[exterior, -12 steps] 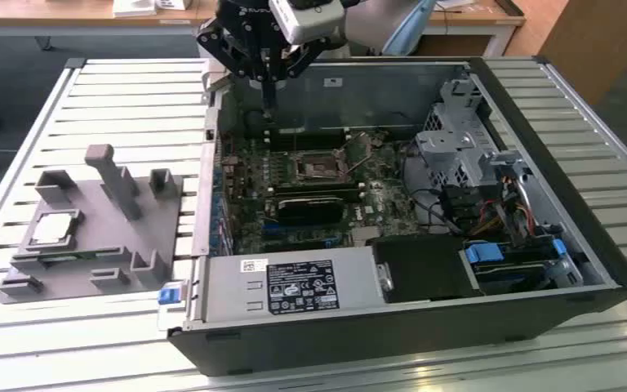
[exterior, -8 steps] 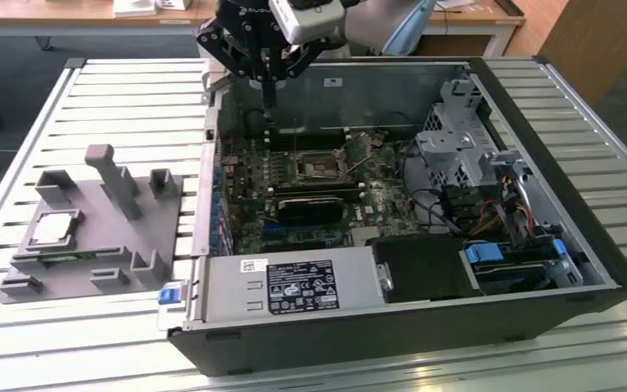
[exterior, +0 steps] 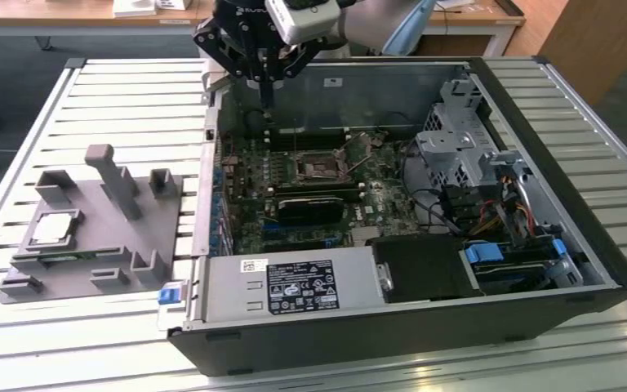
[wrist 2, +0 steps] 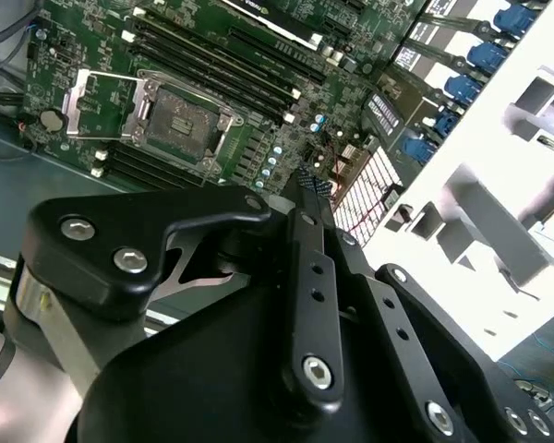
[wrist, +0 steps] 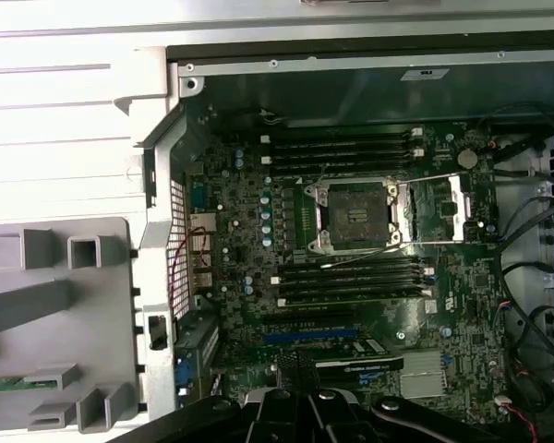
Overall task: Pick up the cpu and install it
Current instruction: 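Reach for the cpu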
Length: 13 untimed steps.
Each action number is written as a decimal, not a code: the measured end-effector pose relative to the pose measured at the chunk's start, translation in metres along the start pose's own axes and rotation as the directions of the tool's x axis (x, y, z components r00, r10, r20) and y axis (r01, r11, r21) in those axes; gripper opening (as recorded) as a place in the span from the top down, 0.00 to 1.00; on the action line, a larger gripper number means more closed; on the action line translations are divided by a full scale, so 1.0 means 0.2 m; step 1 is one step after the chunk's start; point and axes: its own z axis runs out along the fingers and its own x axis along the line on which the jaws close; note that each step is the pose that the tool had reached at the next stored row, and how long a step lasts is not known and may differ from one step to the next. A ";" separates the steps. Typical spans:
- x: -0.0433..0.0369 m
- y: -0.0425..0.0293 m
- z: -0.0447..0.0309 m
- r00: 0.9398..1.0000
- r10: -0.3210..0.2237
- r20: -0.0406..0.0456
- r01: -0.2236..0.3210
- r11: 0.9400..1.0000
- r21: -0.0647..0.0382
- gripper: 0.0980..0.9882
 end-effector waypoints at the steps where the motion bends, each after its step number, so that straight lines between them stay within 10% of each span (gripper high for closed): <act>1: 0.003 0.000 0.000 1.000 0.000 0.000 0.000 1.000 0.000 0.99; 13: 0.023 -0.002 0.000 1.000 0.000 0.000 0.000 1.000 0.000 0.99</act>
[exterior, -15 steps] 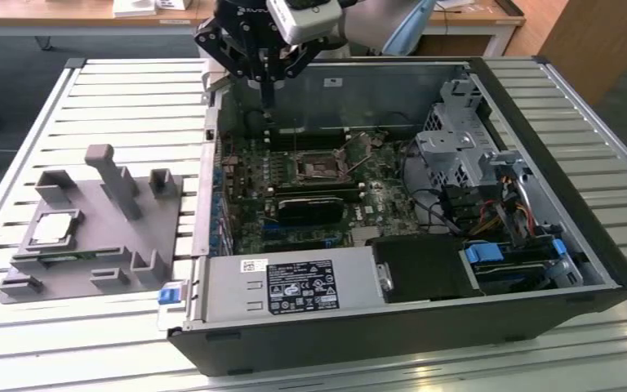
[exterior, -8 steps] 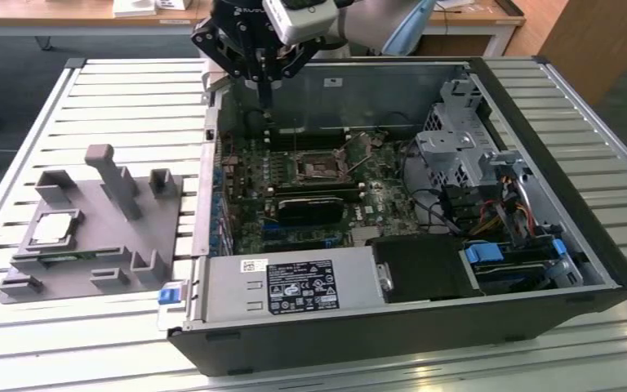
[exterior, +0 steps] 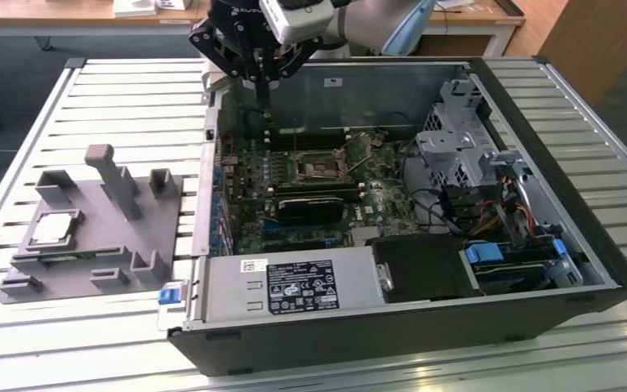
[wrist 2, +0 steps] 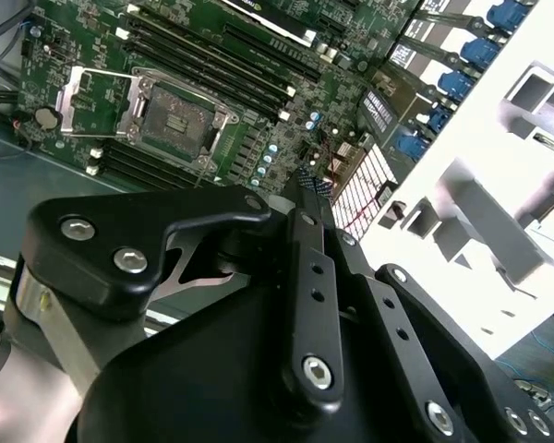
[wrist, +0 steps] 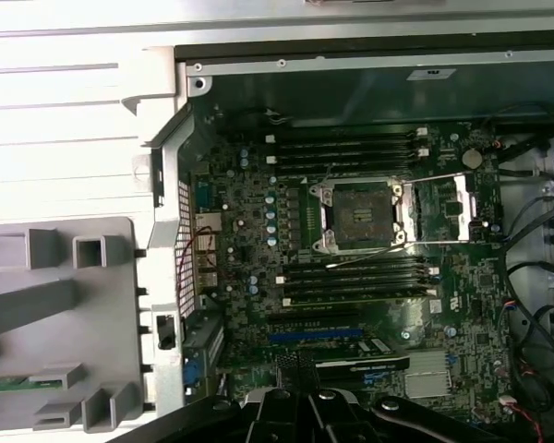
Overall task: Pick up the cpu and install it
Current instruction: 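Reach for the cpu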
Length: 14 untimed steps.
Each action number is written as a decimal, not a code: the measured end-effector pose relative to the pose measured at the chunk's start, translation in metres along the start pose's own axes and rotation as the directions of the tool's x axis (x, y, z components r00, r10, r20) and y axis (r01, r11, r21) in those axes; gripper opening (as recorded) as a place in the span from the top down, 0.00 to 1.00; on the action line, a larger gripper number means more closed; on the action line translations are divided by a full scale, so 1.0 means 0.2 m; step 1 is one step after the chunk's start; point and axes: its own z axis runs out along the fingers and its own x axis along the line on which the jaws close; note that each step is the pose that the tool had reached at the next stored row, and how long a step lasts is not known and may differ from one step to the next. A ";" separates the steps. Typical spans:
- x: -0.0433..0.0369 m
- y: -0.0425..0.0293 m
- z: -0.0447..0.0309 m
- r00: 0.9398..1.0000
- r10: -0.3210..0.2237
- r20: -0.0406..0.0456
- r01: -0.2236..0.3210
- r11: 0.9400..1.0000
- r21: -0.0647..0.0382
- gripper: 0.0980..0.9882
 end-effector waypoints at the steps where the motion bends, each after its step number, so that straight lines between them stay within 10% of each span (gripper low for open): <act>1: 0.002 0.000 0.000 1.000 0.000 0.000 0.000 1.000 0.000 0.99; 14: 0.022 -0.002 0.000 1.000 0.000 0.000 0.000 1.000 0.000 0.99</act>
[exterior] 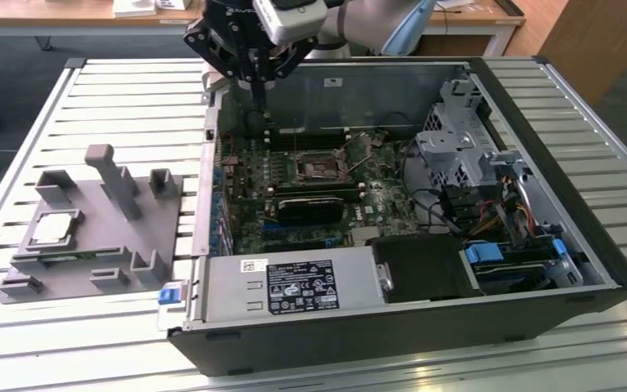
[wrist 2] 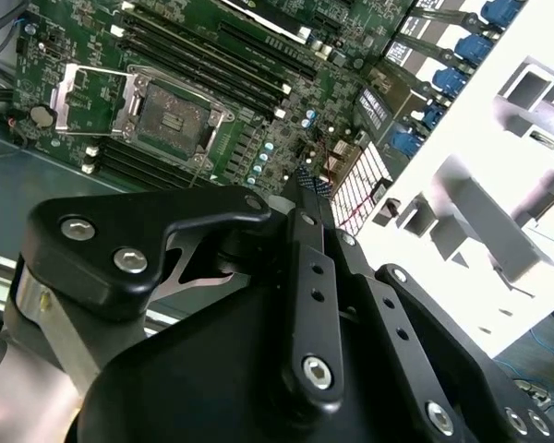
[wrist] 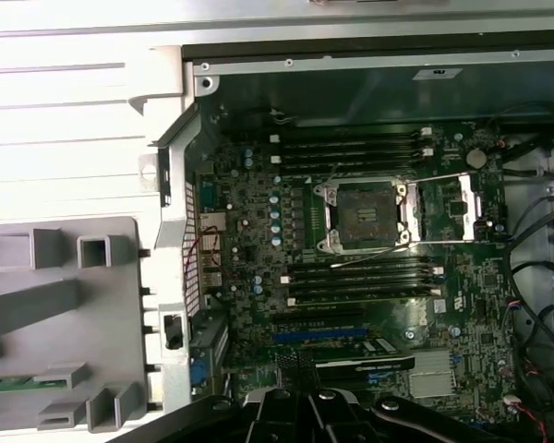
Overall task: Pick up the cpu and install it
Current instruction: 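Reach for the cpu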
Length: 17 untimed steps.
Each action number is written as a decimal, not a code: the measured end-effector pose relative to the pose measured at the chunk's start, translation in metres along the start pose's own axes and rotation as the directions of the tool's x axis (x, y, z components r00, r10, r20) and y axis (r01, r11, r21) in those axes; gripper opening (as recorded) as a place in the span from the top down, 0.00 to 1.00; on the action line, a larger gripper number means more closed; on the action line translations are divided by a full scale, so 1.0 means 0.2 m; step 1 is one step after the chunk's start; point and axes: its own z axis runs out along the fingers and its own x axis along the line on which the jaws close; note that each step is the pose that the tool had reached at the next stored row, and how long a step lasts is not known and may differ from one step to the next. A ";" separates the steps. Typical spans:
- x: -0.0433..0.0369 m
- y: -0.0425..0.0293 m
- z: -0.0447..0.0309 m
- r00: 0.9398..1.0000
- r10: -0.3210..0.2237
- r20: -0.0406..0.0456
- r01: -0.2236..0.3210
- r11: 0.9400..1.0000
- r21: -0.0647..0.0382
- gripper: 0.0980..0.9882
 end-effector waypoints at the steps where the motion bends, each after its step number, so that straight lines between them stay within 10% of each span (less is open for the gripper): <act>1: 0.002 0.000 0.000 1.000 0.000 0.000 0.000 1.000 0.000 0.99; 17: 0.038 -0.003 0.001 1.000 0.000 0.000 0.000 1.000 0.000 0.99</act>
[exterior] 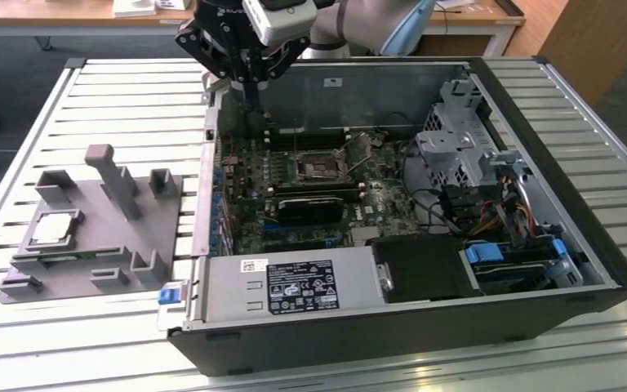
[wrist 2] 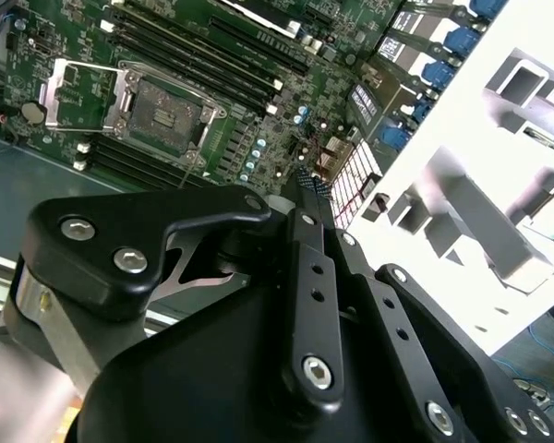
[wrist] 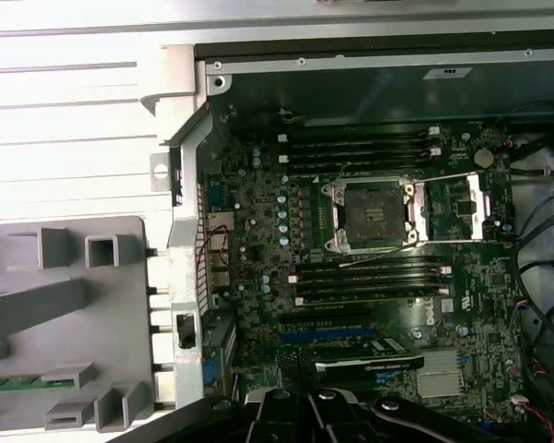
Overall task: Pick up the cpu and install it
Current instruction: 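Reach for the cpu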
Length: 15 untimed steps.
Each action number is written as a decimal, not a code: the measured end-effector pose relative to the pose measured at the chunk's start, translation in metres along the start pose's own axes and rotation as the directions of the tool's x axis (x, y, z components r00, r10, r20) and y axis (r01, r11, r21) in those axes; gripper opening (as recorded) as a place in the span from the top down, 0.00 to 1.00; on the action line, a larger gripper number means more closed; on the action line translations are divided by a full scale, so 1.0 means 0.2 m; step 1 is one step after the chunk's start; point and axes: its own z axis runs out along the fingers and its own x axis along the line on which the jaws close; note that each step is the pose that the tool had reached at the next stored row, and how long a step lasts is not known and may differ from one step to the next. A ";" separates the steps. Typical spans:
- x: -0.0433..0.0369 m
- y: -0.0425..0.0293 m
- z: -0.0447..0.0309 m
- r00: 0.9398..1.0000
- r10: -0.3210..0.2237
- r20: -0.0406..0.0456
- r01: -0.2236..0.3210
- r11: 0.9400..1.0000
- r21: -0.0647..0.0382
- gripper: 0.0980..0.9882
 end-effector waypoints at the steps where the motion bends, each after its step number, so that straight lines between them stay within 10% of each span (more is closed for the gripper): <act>1: 0.002 0.000 0.000 1.000 0.000 0.000 0.000 1.000 0.000 0.99; 15: 0.032 -0.002 0.002 1.000 0.000 0.000 0.000 1.000 0.000 0.99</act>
